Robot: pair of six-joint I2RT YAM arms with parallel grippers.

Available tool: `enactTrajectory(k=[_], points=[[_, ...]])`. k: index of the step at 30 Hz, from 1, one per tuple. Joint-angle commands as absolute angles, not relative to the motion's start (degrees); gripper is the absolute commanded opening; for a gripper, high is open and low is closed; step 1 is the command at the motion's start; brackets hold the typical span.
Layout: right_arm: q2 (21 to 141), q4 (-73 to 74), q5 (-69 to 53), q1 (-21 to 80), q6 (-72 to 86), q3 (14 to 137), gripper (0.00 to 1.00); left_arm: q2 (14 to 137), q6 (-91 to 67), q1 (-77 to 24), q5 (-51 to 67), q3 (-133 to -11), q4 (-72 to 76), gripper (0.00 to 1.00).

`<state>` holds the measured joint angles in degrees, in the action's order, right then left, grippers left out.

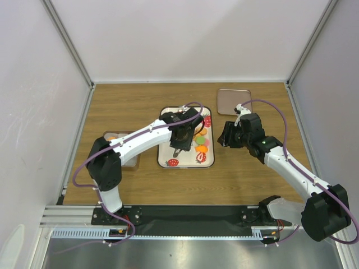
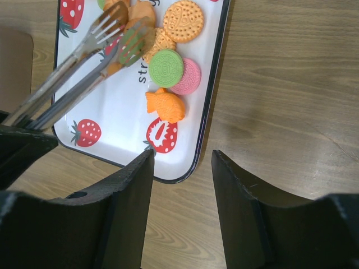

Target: Pack the cookies

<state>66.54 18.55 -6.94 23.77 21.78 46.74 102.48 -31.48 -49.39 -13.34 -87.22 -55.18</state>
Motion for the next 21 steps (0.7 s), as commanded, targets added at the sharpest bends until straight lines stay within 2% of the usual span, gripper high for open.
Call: enactTrajectory(k=[1,13,21], points=[[66.71,17.58,-7.12,23.82,20.83,47.64,0.51,97.91,-30.06,-48.34,-14.94,-90.26,-56.07,0.41],[67.24,17.4,-7.38,23.91,20.92,47.64,0.51,91.15,-30.5,-45.44,-14.59,-86.14,-56.07,0.41],[67.76,17.23,-8.17,23.99,21.01,47.64,0.51,78.42,-31.99,-41.58,-15.82,-78.06,-58.71,0.42]])
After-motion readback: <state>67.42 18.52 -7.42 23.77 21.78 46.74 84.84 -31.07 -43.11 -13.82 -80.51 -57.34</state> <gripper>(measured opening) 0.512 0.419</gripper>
